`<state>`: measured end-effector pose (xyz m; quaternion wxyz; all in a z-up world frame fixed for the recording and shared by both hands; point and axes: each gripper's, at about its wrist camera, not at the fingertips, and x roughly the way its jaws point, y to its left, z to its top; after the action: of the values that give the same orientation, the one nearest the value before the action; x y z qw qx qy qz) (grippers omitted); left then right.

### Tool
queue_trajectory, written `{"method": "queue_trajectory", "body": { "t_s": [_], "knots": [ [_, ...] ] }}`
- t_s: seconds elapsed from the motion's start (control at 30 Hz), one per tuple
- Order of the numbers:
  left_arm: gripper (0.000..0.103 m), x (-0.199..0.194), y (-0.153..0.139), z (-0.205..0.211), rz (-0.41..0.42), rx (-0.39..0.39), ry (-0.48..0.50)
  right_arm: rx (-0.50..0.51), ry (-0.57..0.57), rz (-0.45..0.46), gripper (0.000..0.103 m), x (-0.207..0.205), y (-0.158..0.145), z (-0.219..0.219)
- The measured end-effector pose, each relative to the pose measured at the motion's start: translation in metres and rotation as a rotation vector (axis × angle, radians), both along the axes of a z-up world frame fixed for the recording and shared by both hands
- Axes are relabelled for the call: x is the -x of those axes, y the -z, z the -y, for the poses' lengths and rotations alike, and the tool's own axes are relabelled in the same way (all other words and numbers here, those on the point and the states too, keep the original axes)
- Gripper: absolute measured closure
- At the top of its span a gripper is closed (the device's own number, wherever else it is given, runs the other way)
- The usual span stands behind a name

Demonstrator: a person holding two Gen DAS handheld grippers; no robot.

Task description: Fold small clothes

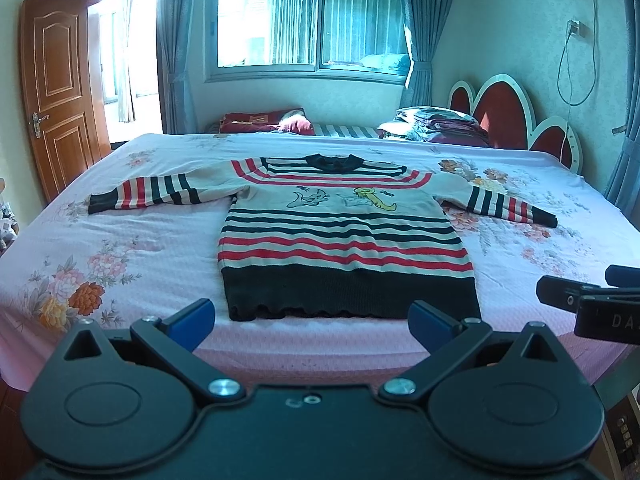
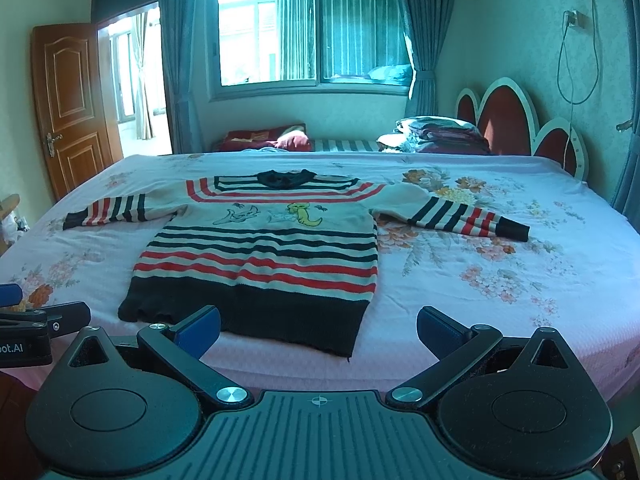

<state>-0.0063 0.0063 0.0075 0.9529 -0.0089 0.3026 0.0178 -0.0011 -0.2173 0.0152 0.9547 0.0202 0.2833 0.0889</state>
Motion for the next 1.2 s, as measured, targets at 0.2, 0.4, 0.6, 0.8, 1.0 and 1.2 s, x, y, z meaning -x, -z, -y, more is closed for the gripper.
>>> {"method": "queue_trajectory", "body": {
  "t_s": [0.2, 0.4, 0.6, 0.8, 1.0, 1.2],
  "knots": [
    [0.0, 0.0002, 0.0001, -0.0007, -0.002, 0.001, 0.0, 0.001, 0.002, 0.001, 0.0, 0.0007, 0.0001, 0.0001],
    [0.0, -0.0001, 0.0006, -0.001, -0.002, 0.002, -0.003, -0.001, 0.004, -0.001, 0.0, 0.0011, 0.0007, 0.0005],
    [0.0, -0.0007, 0.0018, -0.0008, -0.002, 0.002, -0.002, -0.004, 0.005, -0.005, 0.0, 0.0012, 0.0013, 0.0007],
    [0.0, -0.0029, 0.0047, -0.0004, -0.007, 0.005, -0.006, -0.007, 0.005, -0.008, 0.0, 0.0009, 0.0017, 0.0014],
    [0.0, -0.0041, 0.0056, 0.0003, -0.007, 0.002, -0.006, -0.007, 0.003, -0.009, 0.0, -0.0004, 0.0017, 0.0005],
    [0.0, -0.0097, 0.0075, 0.0009, -0.016, 0.001, 0.002, -0.006, 0.009, -0.01, 0.0, -0.0072, 0.0022, -0.0004]
  ]
}}
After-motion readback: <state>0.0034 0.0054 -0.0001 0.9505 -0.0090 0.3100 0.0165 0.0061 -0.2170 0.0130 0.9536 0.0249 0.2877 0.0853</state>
